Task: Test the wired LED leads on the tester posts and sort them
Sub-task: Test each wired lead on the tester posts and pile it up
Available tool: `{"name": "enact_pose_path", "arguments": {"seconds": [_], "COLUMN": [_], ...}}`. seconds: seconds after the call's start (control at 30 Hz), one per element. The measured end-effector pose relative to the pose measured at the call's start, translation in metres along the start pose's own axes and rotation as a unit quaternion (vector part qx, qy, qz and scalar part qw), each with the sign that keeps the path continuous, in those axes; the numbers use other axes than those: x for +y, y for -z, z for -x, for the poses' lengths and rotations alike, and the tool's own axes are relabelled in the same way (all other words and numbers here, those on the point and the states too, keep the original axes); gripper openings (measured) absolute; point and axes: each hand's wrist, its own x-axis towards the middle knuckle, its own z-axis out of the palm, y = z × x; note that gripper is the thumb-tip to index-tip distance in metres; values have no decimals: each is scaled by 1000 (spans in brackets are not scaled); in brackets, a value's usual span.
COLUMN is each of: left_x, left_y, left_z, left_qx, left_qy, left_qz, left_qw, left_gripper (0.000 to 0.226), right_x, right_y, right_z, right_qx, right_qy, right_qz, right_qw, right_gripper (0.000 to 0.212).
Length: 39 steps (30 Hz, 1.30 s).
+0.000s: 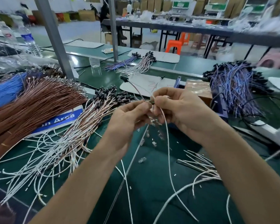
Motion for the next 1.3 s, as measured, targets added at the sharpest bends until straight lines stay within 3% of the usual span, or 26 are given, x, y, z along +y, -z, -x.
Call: {"name": "enact_pose_path", "arguments": {"seconds": [0.13,0.27,0.47,0.77,0.9,1.03,1.1,1.17,1.23,1.3], "left_x": [13,20,-5,-21,-9,-1,-8,-21,-36,-51], "left_y": [-20,-43,-77,-129,-132,-128,-123,-118,-115,-113], "left_z": [5,5,19,27,16,7,7,9,11,15], "left_qx": [20,35,-100,-170,-137,-114,-104,-98,-103,-108], "left_qy": [-36,-44,7,-27,-145,-238,-231,-218,-205,-192], "left_qz": [-34,-90,-145,-186,-319,-521,-557,-549,-543,-542], "left_qw": [999,994,984,967,927,812,791,801,808,811], "left_gripper": [18,17,38,39,30,13,7,5,4,5], "right_x": [-20,-25,-3,3,3,35,56,73,82,86], "right_y": [27,47,74,102,113,118,119,121,121,121], "right_z": [21,37,65,86,94,107,121,134,146,154], "right_qx": [8,100,156,220,249,279,259,195,106,22], "right_qy": [34,55,62,109,116,59,-8,-85,-151,-153], "right_qz": [34,-3,-146,-291,-315,-266,-226,-207,-233,-288], "right_qw": [999,993,975,924,909,921,939,955,955,945], "right_gripper": [20,15,23,27,22,26,26,31,36,46]}}
